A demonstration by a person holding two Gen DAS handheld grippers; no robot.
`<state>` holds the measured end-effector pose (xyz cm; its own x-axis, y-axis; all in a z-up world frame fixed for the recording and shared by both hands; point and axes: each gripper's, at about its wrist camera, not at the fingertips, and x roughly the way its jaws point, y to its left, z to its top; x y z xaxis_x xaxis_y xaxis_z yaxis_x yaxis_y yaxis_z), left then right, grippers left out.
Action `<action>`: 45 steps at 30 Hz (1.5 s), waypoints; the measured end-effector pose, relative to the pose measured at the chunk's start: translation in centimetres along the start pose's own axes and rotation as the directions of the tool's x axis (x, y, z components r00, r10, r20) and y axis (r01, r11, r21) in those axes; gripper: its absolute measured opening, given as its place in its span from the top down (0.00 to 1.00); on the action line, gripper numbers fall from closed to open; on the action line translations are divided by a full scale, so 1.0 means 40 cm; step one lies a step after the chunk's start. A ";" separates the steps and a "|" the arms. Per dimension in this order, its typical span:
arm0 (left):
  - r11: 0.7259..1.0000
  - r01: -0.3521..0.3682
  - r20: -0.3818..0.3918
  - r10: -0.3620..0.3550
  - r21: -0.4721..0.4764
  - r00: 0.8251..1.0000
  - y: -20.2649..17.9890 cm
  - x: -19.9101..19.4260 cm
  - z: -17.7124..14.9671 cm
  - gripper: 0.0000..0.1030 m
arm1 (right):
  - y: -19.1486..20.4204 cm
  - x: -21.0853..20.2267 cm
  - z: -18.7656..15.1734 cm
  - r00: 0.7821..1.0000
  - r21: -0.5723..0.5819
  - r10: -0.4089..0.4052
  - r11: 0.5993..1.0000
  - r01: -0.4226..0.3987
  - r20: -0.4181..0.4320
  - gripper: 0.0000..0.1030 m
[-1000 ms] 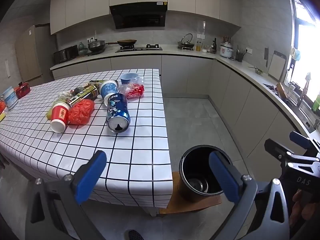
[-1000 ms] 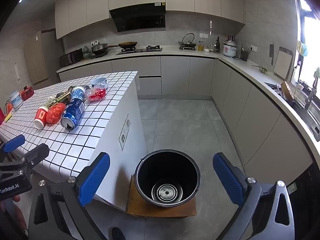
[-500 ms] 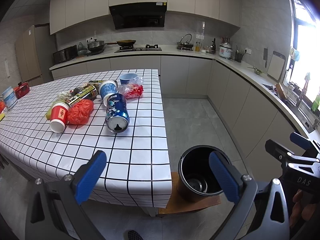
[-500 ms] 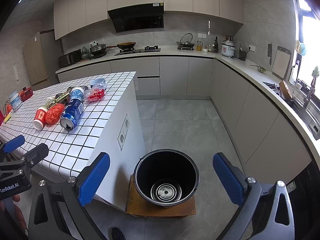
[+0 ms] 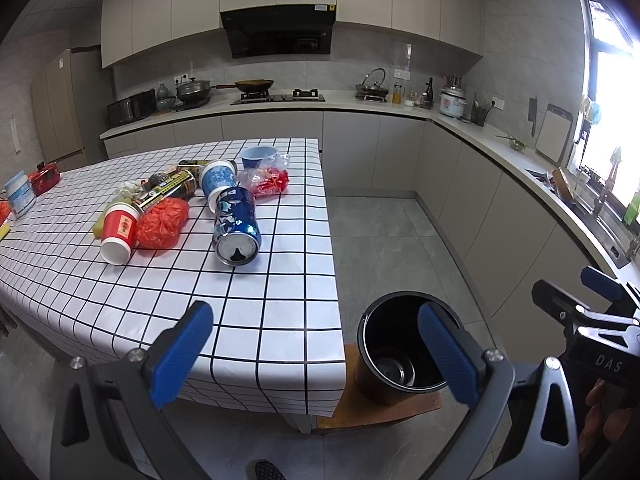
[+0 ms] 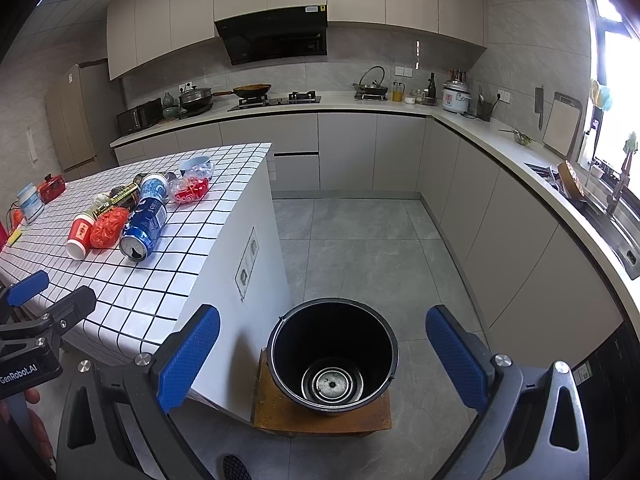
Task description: Collect trash
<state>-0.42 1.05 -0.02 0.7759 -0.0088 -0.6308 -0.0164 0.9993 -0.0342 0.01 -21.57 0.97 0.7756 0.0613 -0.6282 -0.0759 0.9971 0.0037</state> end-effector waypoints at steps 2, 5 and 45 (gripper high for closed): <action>1.000 -0.001 0.001 0.001 -0.001 1.000 0.000 -0.001 0.000 0.00 | 0.001 0.000 0.000 1.000 -0.003 -0.001 1.000 0.001 -0.001 0.00; 1.000 0.000 0.001 0.000 -0.003 1.000 0.003 0.001 0.000 0.00 | -0.001 -0.001 0.000 1.000 -0.001 0.000 1.000 0.000 -0.001 0.00; 0.999 -0.007 -0.003 0.007 -0.033 1.000 0.034 0.011 0.001 0.00 | 0.004 0.012 0.003 1.000 -0.014 -0.003 1.000 0.003 -0.010 0.00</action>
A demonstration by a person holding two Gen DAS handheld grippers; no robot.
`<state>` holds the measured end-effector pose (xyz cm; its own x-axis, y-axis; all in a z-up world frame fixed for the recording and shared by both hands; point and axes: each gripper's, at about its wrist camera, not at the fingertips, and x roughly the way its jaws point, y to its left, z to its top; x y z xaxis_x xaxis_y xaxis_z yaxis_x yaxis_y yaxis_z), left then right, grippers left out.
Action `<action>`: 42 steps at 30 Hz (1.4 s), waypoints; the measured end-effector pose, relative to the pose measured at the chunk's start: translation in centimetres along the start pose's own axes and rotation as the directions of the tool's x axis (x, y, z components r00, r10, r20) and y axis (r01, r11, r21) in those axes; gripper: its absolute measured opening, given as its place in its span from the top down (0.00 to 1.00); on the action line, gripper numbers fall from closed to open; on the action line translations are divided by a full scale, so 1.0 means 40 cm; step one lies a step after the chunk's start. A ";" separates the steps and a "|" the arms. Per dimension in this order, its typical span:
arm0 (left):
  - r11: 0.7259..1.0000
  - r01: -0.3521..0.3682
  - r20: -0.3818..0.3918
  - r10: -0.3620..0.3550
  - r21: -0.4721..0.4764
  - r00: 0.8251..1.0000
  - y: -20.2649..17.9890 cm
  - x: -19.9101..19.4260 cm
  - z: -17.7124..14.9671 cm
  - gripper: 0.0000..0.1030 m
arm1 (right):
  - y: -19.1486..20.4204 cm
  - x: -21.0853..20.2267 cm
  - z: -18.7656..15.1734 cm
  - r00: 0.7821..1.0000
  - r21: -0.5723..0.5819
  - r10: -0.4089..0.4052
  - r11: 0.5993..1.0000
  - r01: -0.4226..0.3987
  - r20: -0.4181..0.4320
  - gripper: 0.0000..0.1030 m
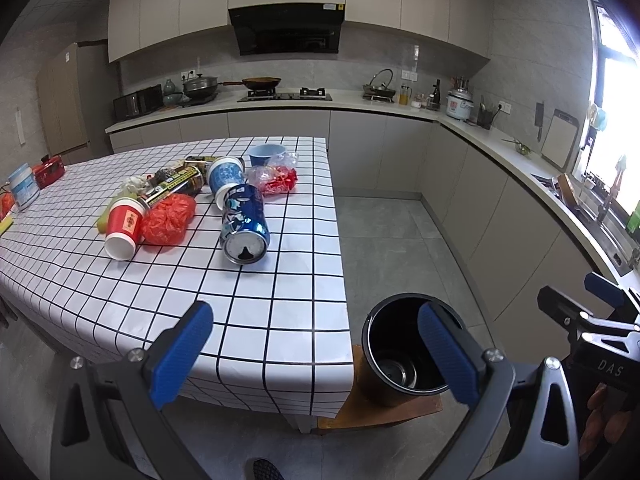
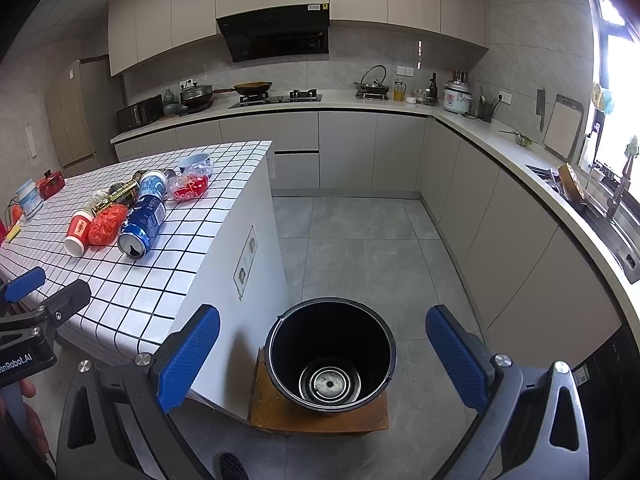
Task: Collect trash
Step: 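Grasp the red paper cup with the left tool while the right tool grasps the blue Pepsi can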
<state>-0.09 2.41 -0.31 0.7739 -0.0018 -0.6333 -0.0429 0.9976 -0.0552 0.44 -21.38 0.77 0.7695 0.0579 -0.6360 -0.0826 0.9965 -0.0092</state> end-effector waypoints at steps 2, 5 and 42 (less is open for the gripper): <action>1.000 -0.006 -0.004 0.006 -0.009 1.000 0.009 0.002 -0.002 0.00 | 0.002 0.004 0.001 1.000 -0.003 0.001 1.000 -0.001 -0.004 0.00; 0.999 -0.021 -0.012 0.021 -0.028 1.000 0.031 0.005 -0.004 0.00 | 0.000 0.009 0.005 1.000 0.003 0.011 1.000 -0.011 -0.008 0.00; 0.957 -0.163 -0.077 0.149 -0.241 0.986 0.602 0.231 0.065 0.00 | 0.499 0.372 0.234 0.946 -0.002 0.309 0.951 -0.311 -0.096 0.00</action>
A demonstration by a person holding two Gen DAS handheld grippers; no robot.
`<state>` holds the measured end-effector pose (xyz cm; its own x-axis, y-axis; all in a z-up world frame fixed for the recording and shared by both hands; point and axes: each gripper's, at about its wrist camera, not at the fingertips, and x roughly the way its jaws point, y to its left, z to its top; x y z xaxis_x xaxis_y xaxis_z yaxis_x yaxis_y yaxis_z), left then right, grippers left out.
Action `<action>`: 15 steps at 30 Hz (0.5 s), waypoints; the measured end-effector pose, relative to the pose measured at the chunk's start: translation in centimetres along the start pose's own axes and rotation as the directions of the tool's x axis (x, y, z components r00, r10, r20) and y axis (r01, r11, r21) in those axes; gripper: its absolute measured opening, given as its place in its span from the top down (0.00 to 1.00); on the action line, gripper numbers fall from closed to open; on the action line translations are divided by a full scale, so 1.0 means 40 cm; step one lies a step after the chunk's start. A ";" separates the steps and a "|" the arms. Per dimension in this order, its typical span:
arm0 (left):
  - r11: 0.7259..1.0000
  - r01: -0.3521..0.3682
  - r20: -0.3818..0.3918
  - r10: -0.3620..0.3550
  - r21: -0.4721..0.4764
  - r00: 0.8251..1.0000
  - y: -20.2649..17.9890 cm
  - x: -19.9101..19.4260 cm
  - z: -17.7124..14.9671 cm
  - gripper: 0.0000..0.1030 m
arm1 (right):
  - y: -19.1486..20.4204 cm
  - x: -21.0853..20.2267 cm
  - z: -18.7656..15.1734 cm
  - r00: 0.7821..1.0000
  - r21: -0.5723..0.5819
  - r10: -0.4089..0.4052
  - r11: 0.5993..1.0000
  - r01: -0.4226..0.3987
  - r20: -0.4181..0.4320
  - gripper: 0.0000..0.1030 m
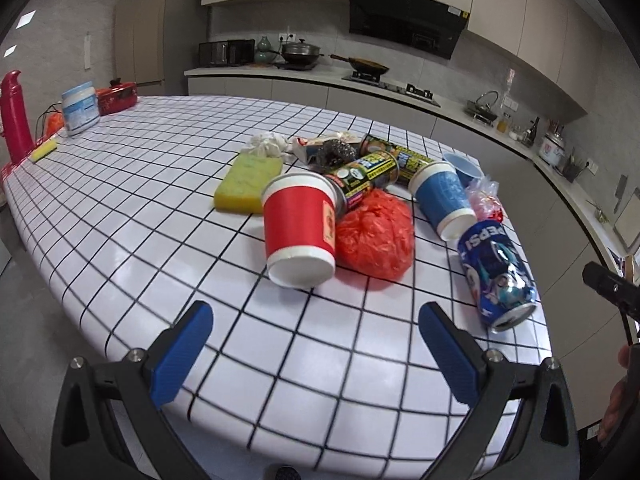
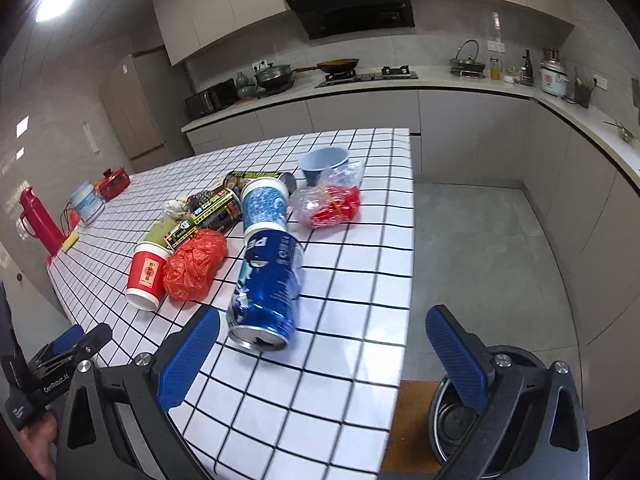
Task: Collect trash
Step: 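Grasp the red paper cup with the left tool while the right tool grasps the blue Pepsi can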
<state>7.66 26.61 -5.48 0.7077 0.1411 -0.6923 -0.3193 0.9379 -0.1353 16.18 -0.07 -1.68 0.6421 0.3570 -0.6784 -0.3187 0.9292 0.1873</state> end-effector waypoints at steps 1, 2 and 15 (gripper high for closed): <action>1.000 -0.009 -0.004 0.009 0.006 1.000 0.005 0.015 0.009 0.00 | 0.014 0.020 0.009 1.000 -0.001 0.005 1.000 -0.005 -0.004 0.00; 1.000 -0.008 -0.006 0.008 0.013 1.000 0.012 0.028 0.018 0.00 | 0.025 0.037 0.016 1.000 0.001 0.004 1.000 -0.004 -0.009 0.00; 0.991 0.118 -0.132 -0.109 0.066 0.985 0.052 0.188 0.094 0.27 | 0.109 0.222 0.047 0.993 0.030 -0.003 1.000 0.007 -0.114 0.10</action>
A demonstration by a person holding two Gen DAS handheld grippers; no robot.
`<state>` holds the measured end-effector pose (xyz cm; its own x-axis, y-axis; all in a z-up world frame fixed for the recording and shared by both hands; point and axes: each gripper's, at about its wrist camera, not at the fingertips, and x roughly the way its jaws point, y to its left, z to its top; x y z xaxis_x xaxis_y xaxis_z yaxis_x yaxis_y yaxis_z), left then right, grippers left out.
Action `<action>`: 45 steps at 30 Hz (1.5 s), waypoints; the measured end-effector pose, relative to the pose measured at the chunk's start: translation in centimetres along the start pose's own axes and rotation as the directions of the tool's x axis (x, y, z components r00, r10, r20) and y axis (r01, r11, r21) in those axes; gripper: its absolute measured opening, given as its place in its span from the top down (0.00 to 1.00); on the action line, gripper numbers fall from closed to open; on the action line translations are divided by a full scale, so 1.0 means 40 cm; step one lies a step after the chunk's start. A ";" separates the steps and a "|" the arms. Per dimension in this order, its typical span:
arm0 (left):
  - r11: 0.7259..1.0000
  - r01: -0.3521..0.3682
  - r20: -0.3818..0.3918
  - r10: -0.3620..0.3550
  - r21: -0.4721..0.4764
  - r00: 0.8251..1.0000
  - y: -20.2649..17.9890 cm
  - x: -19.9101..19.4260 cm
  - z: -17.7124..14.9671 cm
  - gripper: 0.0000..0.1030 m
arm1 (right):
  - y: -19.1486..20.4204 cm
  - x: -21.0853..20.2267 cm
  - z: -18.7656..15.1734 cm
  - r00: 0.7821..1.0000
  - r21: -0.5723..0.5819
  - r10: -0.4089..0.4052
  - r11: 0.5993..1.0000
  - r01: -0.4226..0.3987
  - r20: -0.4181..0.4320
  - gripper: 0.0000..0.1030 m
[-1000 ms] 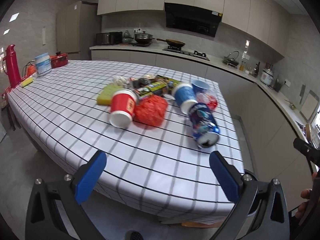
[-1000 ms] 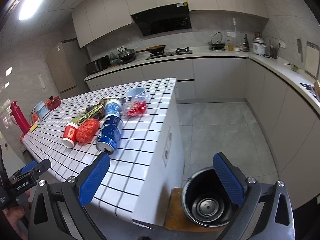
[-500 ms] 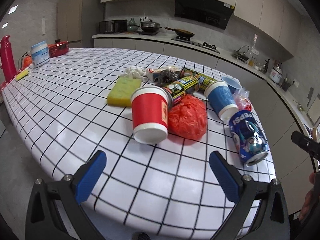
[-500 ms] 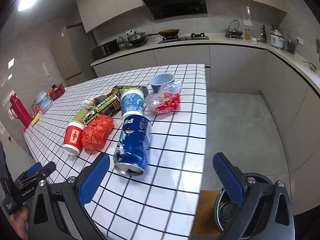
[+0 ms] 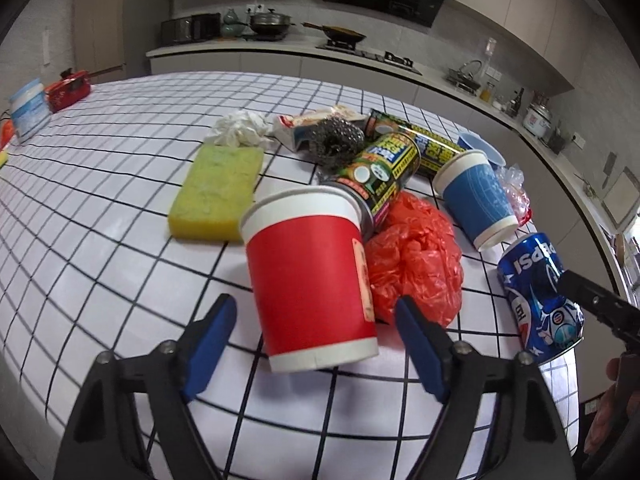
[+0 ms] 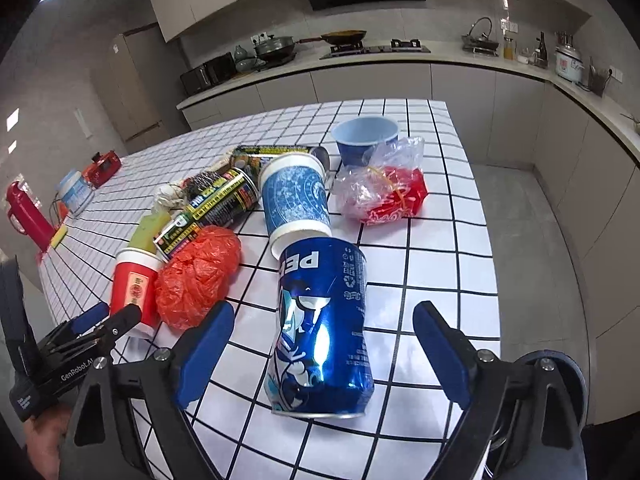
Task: Collect trash
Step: 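Grasp the red paper cup with the left tool while the right tool grasps the blue Pepsi can, then lift the red cup and Pepsi can and carry both over the bin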
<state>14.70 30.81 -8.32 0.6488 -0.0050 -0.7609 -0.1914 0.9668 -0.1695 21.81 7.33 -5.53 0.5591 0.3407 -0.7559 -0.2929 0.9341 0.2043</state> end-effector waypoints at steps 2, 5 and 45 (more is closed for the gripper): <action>1.000 0.015 -0.019 -0.015 0.010 1.000 0.008 0.009 0.001 0.37 | 0.000 0.020 -0.002 1.000 0.007 -0.007 1.000 0.007 -0.020 0.12; 0.999 0.031 -0.013 -0.031 0.017 0.999 0.026 -0.001 -0.004 0.38 | 0.000 0.046 -0.004 0.999 0.012 -0.007 1.000 0.007 -0.052 0.21; 0.974 0.150 0.066 -0.163 0.169 0.985 -0.187 -0.104 -0.046 0.42 | -0.085 -0.096 -0.062 0.999 0.047 0.046 0.998 -0.046 0.010 0.41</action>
<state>12.10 23.15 -5.05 0.7183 -0.1453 -0.6804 0.0350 0.9843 -0.1732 18.73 2.57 -4.86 0.5529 0.3841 -0.7395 -0.2815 0.9214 0.2681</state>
